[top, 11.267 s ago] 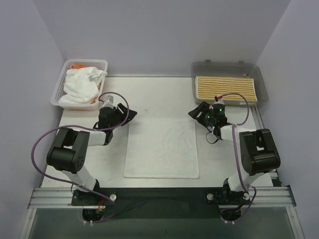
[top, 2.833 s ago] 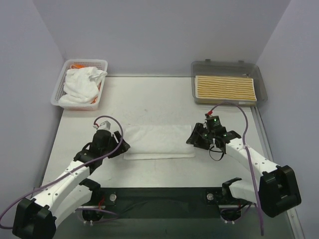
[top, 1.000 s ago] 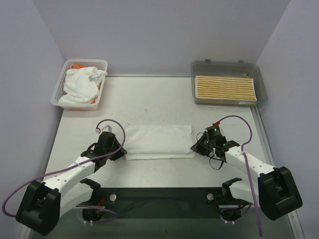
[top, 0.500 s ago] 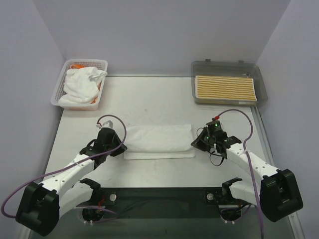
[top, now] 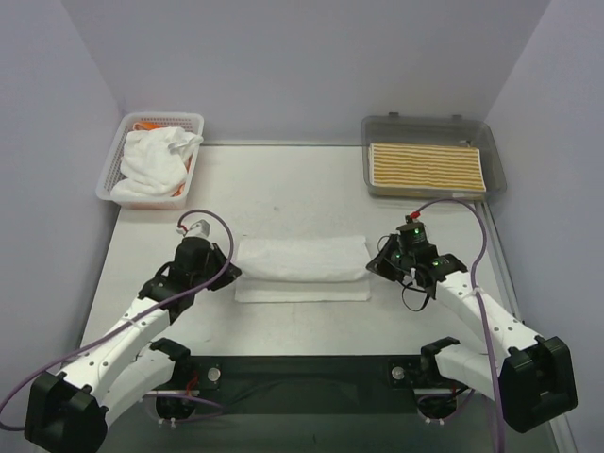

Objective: Fold and stack the towels
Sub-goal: Fold the towel

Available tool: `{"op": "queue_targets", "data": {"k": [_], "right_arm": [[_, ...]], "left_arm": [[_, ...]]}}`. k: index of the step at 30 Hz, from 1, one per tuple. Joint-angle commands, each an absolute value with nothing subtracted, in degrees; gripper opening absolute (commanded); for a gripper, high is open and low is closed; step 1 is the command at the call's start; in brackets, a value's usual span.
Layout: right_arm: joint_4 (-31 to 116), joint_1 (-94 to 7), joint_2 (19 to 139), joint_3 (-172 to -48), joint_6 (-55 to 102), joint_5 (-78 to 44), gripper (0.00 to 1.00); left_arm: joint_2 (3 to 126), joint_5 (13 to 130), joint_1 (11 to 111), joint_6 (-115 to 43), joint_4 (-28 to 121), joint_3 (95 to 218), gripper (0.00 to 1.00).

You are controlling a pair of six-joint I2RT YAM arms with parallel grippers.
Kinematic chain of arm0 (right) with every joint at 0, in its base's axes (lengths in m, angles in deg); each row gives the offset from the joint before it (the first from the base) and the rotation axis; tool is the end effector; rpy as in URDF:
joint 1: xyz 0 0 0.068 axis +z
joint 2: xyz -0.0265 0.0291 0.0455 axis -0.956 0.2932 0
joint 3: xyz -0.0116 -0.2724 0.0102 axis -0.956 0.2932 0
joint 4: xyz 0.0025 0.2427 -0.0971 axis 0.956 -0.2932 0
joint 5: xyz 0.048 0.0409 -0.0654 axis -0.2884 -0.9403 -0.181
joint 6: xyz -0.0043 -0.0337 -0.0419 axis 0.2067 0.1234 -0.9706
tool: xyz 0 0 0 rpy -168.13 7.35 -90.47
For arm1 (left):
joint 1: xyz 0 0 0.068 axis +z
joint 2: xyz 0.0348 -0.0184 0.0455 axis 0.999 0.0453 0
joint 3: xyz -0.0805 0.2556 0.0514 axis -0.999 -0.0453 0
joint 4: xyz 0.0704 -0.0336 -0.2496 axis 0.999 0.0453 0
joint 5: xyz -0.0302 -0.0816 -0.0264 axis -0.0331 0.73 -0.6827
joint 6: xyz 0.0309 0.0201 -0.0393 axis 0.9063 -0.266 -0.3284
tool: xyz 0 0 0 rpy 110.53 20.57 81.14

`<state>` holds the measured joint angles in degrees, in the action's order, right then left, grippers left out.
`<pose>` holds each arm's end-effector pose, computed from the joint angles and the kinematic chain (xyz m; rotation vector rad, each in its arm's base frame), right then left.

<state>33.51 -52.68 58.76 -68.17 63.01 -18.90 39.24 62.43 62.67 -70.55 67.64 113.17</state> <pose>0.2090 0.0834 0.2215 0.4291 2.2880 0.8049 0.1683 -0.0769 0.2120 -0.4458 2.3180 -0.6138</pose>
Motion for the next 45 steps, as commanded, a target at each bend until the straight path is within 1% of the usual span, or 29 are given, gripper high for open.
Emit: {"op": "queue_targets", "data": {"k": [1, 8, 12, 19, 22, 31, 41, 45], "right_arm": [[29.72, -53.00, 57.03, -69.88, 62.02, -18.25, 0.00], [29.36, -53.00, 57.11, -65.84, 64.30, -20.63, 0.00], [30.15, -53.09, 60.35, -62.95, 64.83, -22.20, 0.00], [33.23, -56.07, 66.16, -60.39, 65.36, -25.20, 0.00], [33.76, -57.48, 66.78, -60.13, 64.92, -25.99, 0.00], [31.83, -57.74, 62.75, -62.40, 63.51, -24.93, 0.00], [25.33, -56.52, 56.77, -66.36, 63.16, -24.85, 0.00], [23.83, -55.72, 55.45, -65.23, 64.12, -24.93, 0.00]], "left_arm": [[36.93, 65.05, 62.44, -71.99, 69.27, 114.48, 0.11], [36.84, 67.34, 62.18, -73.84, 68.57, 108.95, 0.11], [39.29, 67.34, 62.26, -74.45, 66.38, 105.00, 0.11], [43.42, 67.95, 62.44, -74.63, 64.88, 104.37, 0.10], [44.57, 68.31, 62.53, -74.45, 64.53, 104.54, 0.09], [42.73, 66.99, 62.62, -73.40, 66.02, 106.57, 0.08], [39.65, 66.90, 62.53, -72.61, 69.88, 110.17, 0.07], [38.60, 67.34, 62.53, -72.61, 71.03, 109.91, 0.07]]}}
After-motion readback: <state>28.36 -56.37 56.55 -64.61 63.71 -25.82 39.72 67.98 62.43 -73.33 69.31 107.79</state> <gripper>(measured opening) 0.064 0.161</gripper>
